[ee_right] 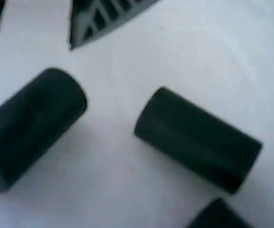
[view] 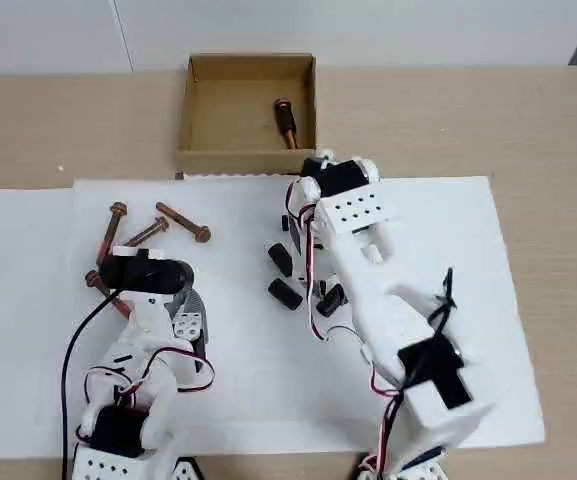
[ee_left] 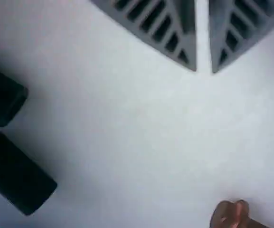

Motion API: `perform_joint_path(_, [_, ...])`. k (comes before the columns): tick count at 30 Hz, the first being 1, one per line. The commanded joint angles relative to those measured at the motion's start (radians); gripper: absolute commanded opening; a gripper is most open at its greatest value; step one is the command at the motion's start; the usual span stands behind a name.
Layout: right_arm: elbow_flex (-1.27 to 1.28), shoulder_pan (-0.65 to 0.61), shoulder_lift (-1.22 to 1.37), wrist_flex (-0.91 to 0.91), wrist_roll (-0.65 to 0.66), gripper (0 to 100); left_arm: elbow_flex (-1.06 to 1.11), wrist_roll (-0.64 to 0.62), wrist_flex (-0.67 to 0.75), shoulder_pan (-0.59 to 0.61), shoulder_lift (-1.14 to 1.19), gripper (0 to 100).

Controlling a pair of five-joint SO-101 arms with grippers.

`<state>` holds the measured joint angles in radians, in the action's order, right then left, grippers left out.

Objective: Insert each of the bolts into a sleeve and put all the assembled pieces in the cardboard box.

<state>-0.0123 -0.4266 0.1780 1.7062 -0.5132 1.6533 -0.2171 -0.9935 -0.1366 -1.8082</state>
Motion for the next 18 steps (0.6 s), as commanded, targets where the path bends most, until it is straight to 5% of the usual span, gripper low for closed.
perform_joint_path(1, [-0.009, 0.005, 0.016, 0.007, -0.015, 9.5, -0.005, 0.002, -0.005, 0.008, -0.008, 1])
perform_joint_path(13, [-0.011, 0.004, 0.039, -0.028, -0.012, 9.5, -0.005, 0.002, -0.005, 0.008, -0.008, 1])
perform_joint_path(18, [-0.011, 0.004, 0.039, -0.041, -0.014, 18.5, -0.005, 0.002, -0.005, 0.008, -0.008, 1])
